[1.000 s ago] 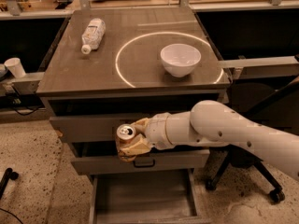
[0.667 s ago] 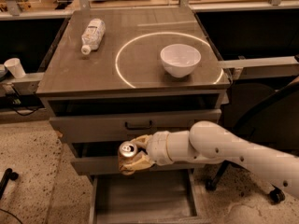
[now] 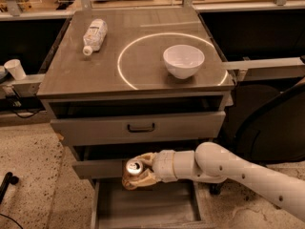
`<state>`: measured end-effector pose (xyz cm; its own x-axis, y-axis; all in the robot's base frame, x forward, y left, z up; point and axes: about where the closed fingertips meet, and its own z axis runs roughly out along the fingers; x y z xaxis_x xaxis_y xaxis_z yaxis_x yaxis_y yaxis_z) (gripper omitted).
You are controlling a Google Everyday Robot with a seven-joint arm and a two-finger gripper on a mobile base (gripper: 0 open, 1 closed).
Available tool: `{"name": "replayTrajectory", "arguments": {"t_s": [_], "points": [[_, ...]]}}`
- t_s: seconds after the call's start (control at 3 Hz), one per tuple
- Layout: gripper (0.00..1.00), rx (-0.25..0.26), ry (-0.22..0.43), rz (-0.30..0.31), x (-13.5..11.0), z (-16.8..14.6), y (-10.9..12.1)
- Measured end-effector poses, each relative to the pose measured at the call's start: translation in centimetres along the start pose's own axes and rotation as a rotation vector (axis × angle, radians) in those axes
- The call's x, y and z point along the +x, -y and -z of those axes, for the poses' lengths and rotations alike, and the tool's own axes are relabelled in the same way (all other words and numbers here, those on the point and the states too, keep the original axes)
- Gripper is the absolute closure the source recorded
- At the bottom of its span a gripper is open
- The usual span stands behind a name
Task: Place orange can into bottom drawer
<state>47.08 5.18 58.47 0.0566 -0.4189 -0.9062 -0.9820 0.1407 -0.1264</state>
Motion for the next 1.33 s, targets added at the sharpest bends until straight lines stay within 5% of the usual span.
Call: {"name": "replayTrajectory", "arguments": {"t_s": [0.33, 1.0, 1.33], "points": [[1.00, -0.084, -0.082, 0.018, 5.1, -2.7, -1.0], [1.00, -0.230, -0.141, 0.099, 16.7, -6.0, -4.7], [1.00, -0.235, -0.142, 0.100, 17.0, -6.1, -4.9]]}}
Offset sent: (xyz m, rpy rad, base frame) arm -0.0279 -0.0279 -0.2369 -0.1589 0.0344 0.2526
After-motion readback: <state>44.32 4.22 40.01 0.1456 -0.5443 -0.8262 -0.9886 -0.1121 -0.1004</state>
